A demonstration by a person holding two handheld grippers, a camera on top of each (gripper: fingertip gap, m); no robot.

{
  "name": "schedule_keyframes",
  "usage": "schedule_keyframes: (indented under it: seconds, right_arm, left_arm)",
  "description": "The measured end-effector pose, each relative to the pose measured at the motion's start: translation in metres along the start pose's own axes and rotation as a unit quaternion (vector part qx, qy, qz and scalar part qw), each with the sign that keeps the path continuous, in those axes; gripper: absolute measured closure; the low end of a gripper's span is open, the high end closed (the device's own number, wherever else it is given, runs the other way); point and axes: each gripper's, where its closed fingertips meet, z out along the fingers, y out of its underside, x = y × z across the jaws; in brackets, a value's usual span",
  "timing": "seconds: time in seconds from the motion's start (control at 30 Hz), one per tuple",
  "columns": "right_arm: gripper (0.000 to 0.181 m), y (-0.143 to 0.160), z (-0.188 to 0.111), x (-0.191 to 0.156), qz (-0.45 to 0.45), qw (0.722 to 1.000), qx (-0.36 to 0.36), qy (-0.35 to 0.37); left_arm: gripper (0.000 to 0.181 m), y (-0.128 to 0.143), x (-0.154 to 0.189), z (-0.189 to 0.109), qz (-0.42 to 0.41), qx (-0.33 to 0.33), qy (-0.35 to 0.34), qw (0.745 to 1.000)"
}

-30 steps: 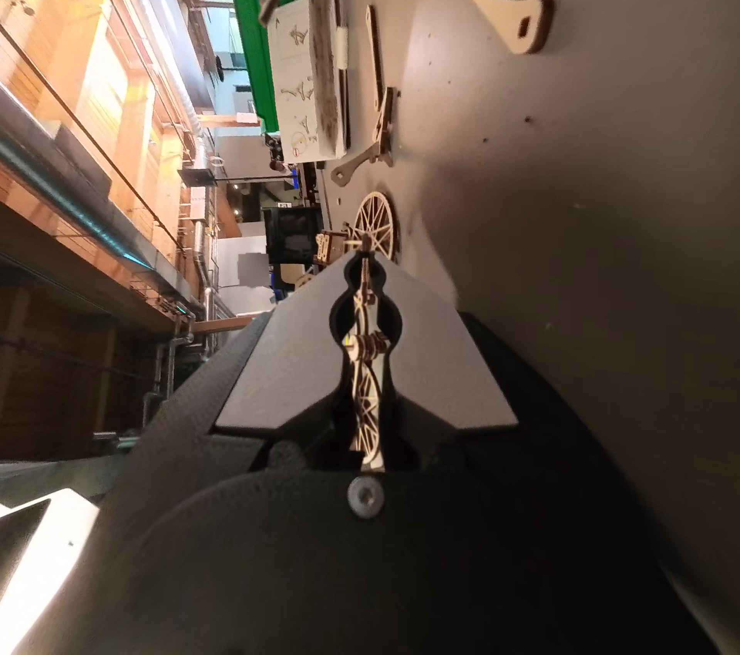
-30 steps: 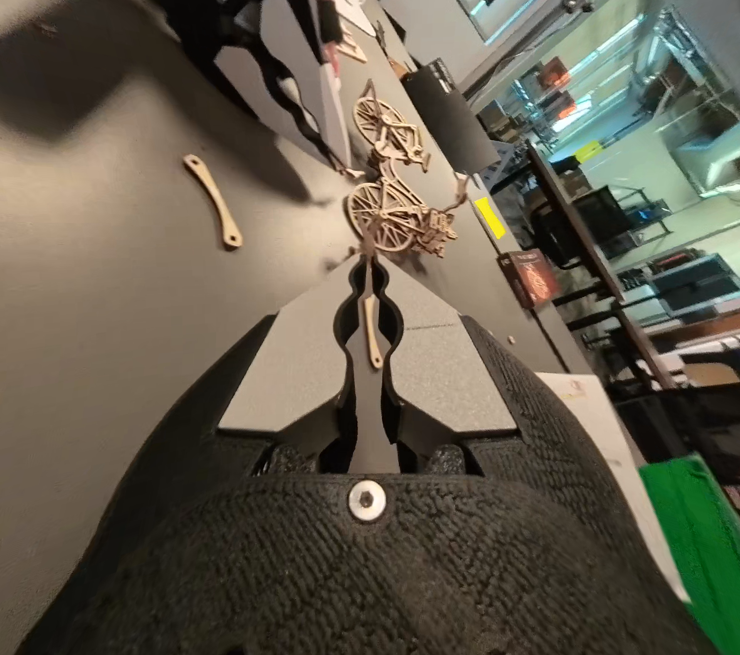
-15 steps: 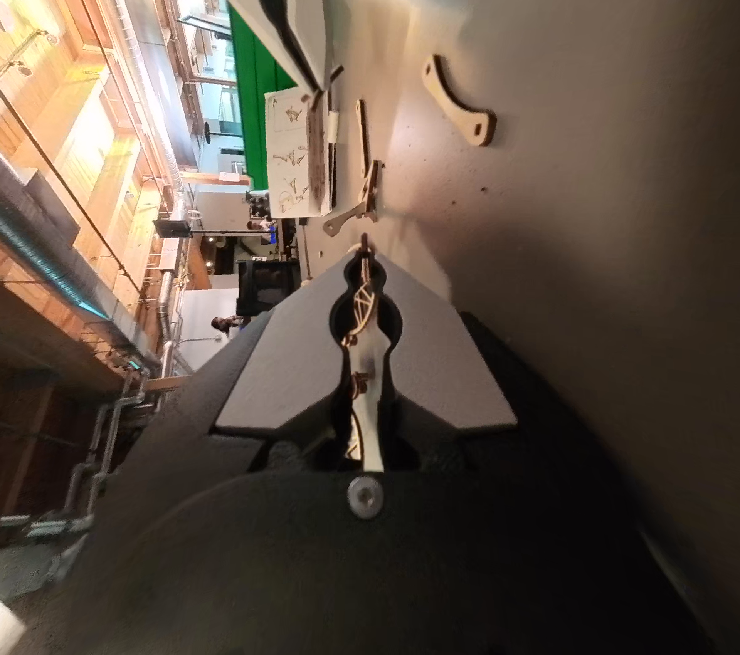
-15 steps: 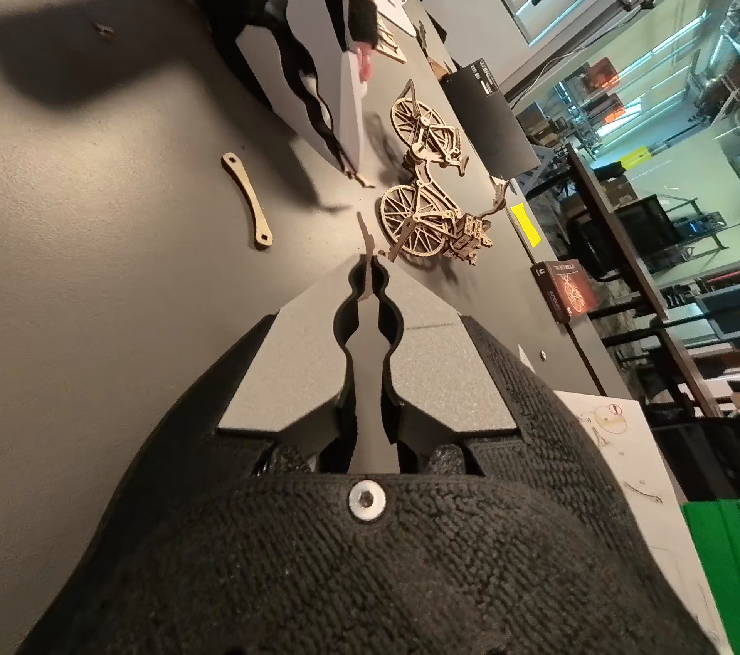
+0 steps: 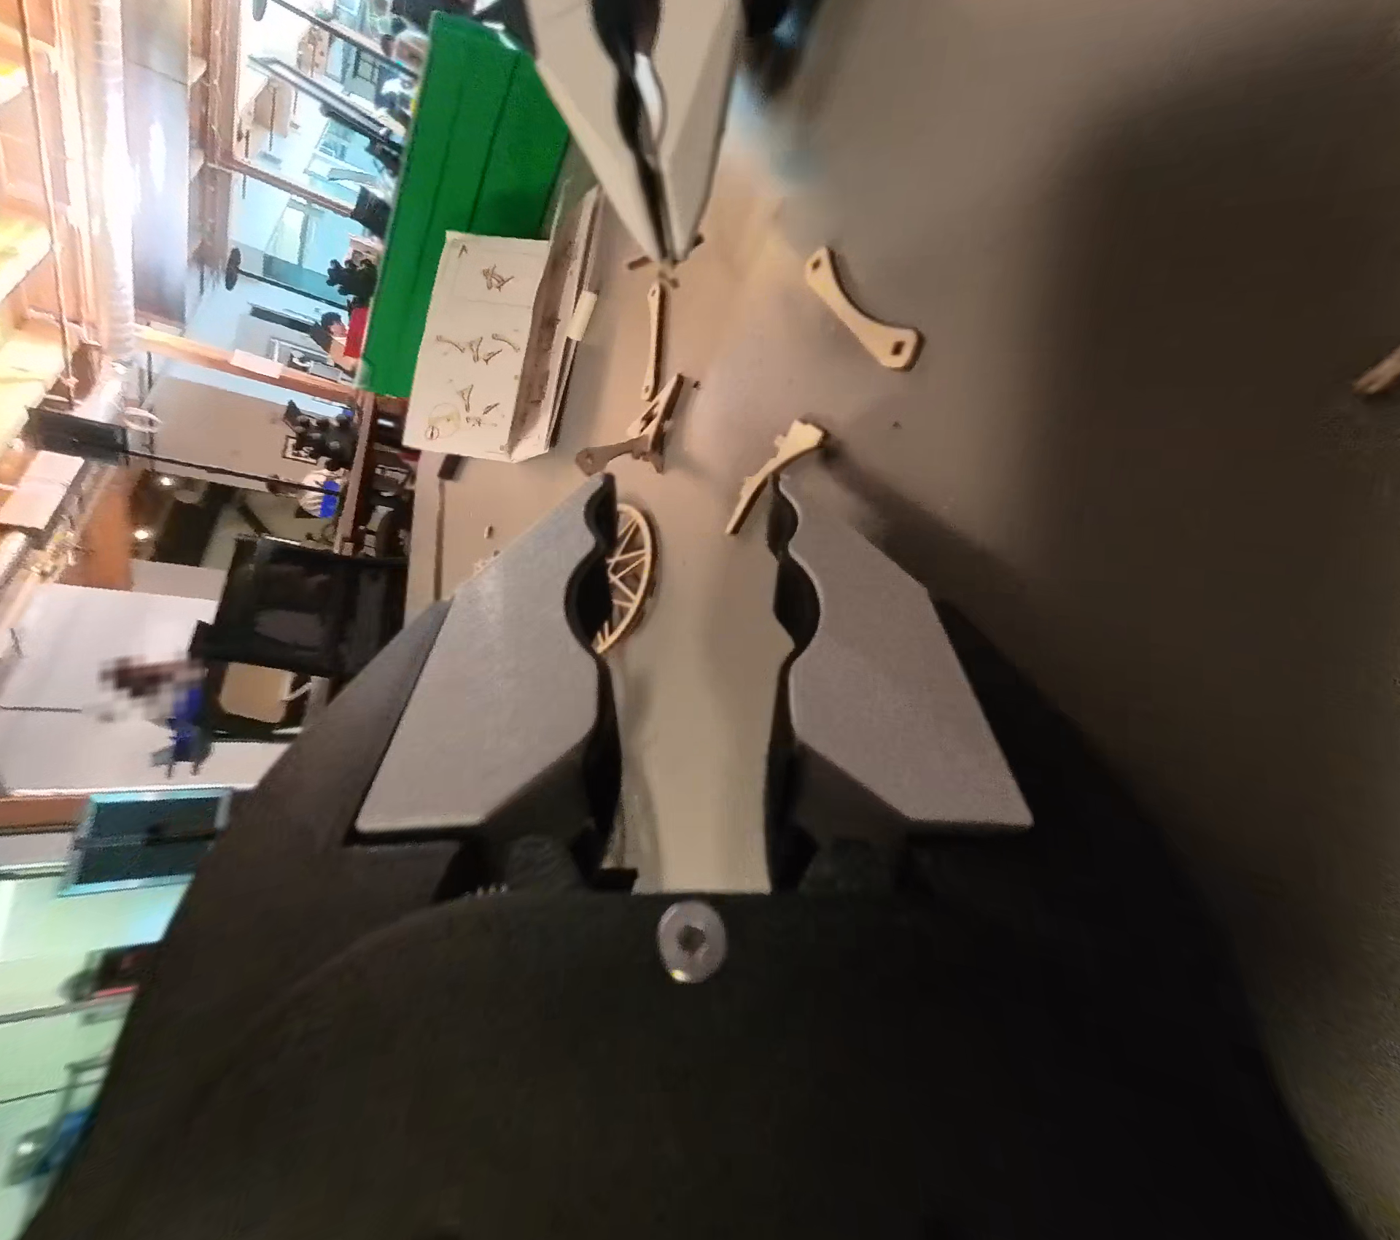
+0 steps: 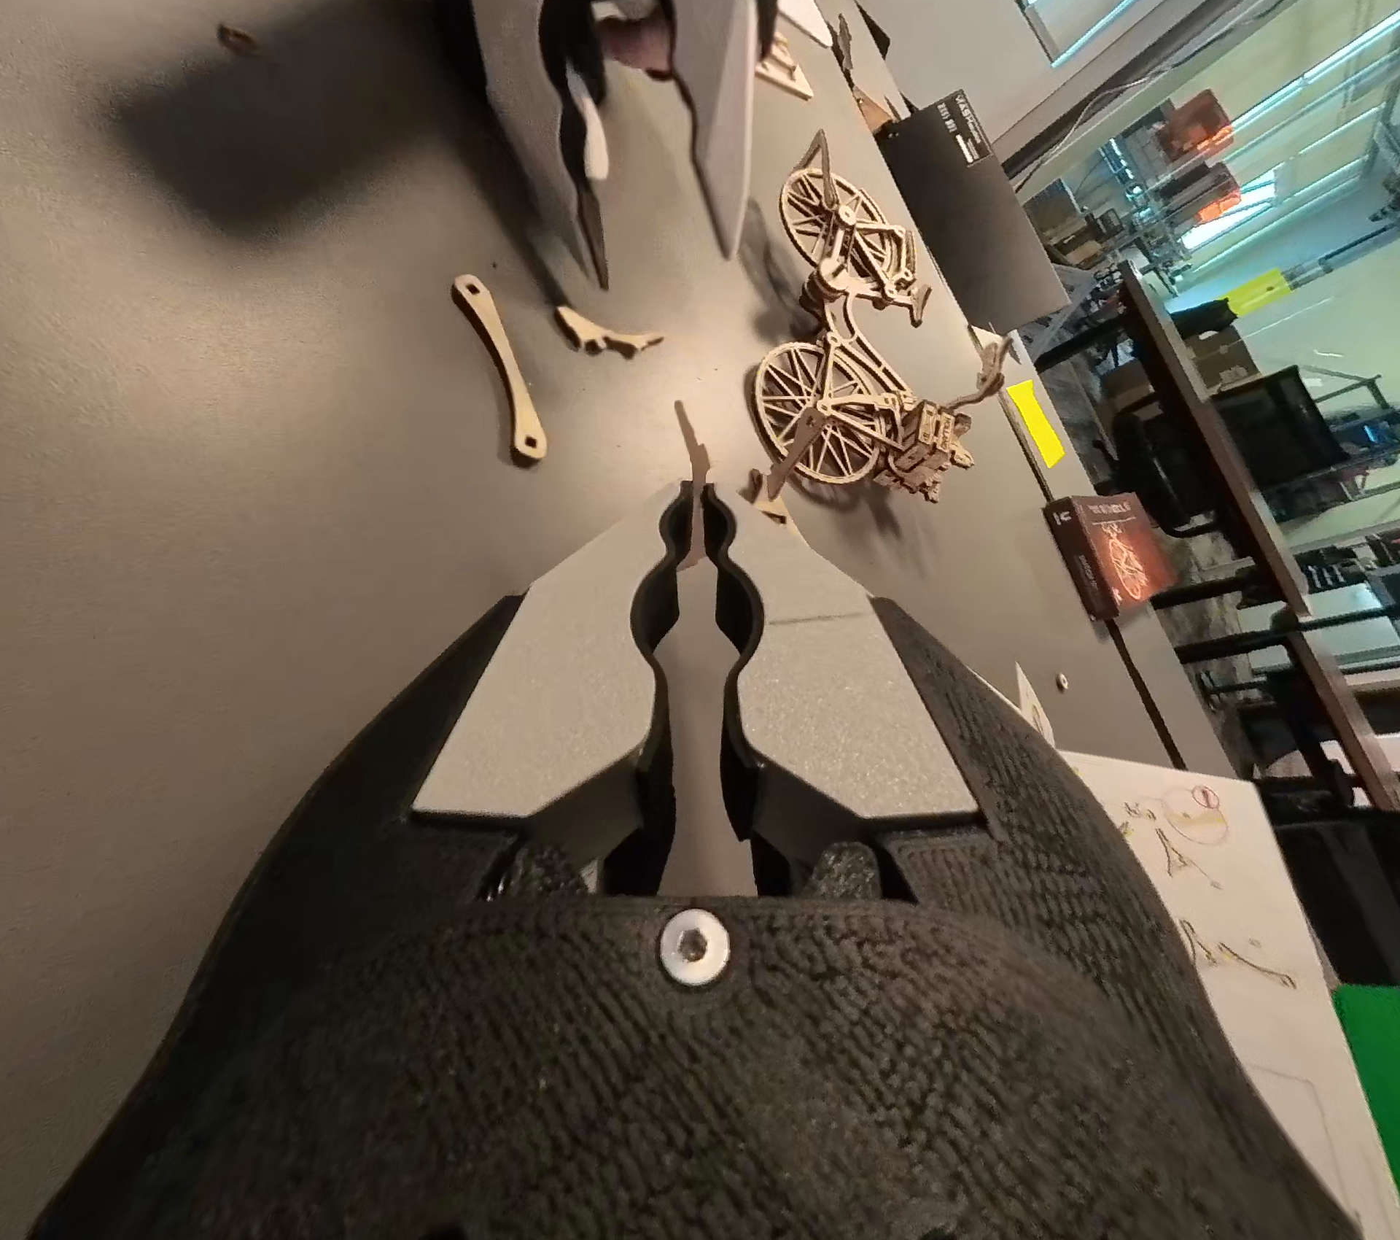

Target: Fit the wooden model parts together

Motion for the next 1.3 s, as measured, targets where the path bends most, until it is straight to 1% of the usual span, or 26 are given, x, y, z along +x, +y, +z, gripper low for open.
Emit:
schedule_keyframes:
  seconds: [0.07, 0.23, 0.3, 0.4, 0.43, 0.47, 0.5, 0.57, 0.6, 0.67, 0.73, 0.77, 0.83, 0.9, 0.97, 1.03, 1.17, 1.3]
  right_arm:
    - [0.181, -0.002, 0.002, -0.005, -0.004, 1.000, 0.003, -0.017]
    - [0.181, -0.010, 0.013, -0.023, 0.018, 0.995, -0.006, -0.097]
    - [0.181, -0.014, 0.017, -0.027, -0.002, 0.993, -0.003, -0.121]
    - [0.181, -0.014, 0.022, -0.035, -0.040, 0.982, -0.005, -0.182]
    - [0.181, -0.012, 0.025, -0.035, -0.049, 0.979, -0.009, -0.199]
    - [0.181, -0.009, 0.027, -0.034, -0.060, 0.974, -0.014, -0.217]
    - [0.181, -0.006, 0.029, -0.032, -0.072, 0.970, -0.019, -0.229]
    - [0.181, -0.003, 0.034, -0.027, -0.089, 0.964, -0.024, -0.250]
    - [0.181, -0.004, 0.035, -0.027, -0.091, 0.961, -0.025, -0.262]
    - [0.180, -0.004, 0.037, -0.022, -0.085, 0.959, -0.030, -0.267]
    - [0.172, -0.006, 0.036, -0.016, -0.058, 0.964, -0.036, -0.259]
    - [0.169, -0.005, 0.035, -0.013, -0.035, 0.966, -0.043, -0.253]
    - [0.162, -0.003, 0.031, -0.010, 0.008, 0.969, -0.060, -0.240]
    - [0.162, 0.002, 0.027, -0.011, 0.039, 0.969, -0.079, -0.233]
    - [0.164, 0.002, 0.022, -0.017, 0.068, 0.963, -0.090, -0.244]
    - [0.166, 0.002, 0.021, -0.021, 0.091, 0.958, -0.100, -0.251]
    - [0.167, 0.010, 0.025, -0.018, 0.077, 0.959, -0.130, -0.238]
    - [0.171, 0.009, 0.028, -0.018, 0.082, 0.956, -0.128, -0.251]
  left_arm:
    - [0.141, -0.001, -0.007, -0.006, -0.027, 0.013, -0.011, 0.999]
    - [0.143, 0.000, -0.014, -0.011, -0.067, 0.027, -0.017, 0.997]
    - [0.145, -0.002, -0.018, -0.014, -0.083, 0.037, -0.022, 0.996]
    - [0.150, -0.005, -0.022, -0.018, -0.120, 0.059, -0.018, 0.991]
    - [0.154, -0.005, -0.021, -0.018, -0.141, 0.060, -0.009, 0.988]
    - [0.154, -0.005, -0.018, -0.017, -0.173, 0.055, 0.016, 0.983]
    - [0.151, -0.003, -0.011, -0.014, -0.213, 0.043, 0.051, 0.975]
    - [0.142, -0.001, 0.003, -0.008, -0.293, 0.010, 0.119, 0.949]
    - [0.137, 0.000, 0.004, -0.005, -0.319, -0.007, 0.124, 0.940]
    - [0.134, 0.000, 0.000, -0.001, -0.352, -0.022, 0.103, 0.930]
    - [0.132, -0.003, -0.002, 0.002, -0.374, -0.029, 0.087, 0.923]
    - [0.127, -0.004, -0.001, 0.003, -0.383, -0.036, 0.084, 0.919]
    - [0.126, -0.005, 0.001, 0.005, -0.399, -0.047, 0.085, 0.912]
    - [0.126, -0.006, 0.006, 0.008, -0.415, -0.058, 0.101, 0.902]
    - [0.127, -0.005, 0.009, 0.009, -0.428, -0.068, 0.106, 0.895]
    - [0.127, -0.004, 0.010, 0.010, -0.430, -0.074, 0.105, 0.894]
    - [0.127, -0.001, 0.010, 0.011, -0.416, -0.088, 0.096, 0.900]
    - [0.128, 0.004, 0.013, 0.011, -0.405, -0.105, 0.095, 0.903]
